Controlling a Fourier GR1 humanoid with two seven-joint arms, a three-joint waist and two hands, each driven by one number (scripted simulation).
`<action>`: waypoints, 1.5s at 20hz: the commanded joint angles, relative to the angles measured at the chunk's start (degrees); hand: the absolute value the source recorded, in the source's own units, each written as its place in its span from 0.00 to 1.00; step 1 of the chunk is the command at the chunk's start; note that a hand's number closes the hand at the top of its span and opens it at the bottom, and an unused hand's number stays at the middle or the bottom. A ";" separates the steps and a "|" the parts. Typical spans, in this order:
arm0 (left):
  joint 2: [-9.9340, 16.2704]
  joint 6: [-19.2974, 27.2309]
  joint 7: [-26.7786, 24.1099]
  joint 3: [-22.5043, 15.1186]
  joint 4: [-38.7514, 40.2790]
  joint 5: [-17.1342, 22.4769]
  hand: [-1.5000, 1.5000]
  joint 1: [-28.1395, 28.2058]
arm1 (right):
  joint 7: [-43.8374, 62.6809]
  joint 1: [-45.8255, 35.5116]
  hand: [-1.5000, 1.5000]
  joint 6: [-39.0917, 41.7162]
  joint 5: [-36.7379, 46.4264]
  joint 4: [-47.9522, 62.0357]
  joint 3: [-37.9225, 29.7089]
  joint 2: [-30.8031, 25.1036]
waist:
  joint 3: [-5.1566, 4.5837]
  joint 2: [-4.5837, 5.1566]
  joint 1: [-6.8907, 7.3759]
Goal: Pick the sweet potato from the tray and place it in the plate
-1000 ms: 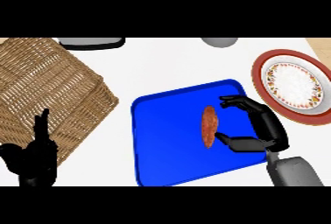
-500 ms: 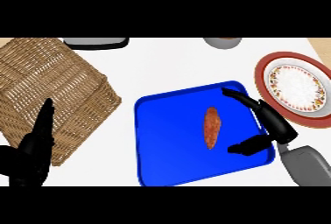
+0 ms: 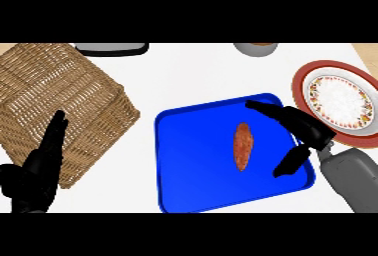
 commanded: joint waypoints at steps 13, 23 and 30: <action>-5.00 -4.53 1.76 -2.38 9.99 1.26 0.50 -3.45 | 6.58 -6.45 0.00 7.00 3.73 8.26 3.47 4.31 | -1.46 1.54 -0.09; -5.30 -5.60 1.83 0.17 11.40 1.08 0.50 -3.32 | 8.63 -5.19 0.00 6.23 6.49 8.05 5.90 8.63 | -1.50 1.15 -0.58; -6.73 -5.52 2.11 -0.89 10.62 -0.60 0.50 -3.25 | 4.89 -5.64 0.00 6.41 7.90 13.16 5.42 8.52 | -1.45 1.25 -0.34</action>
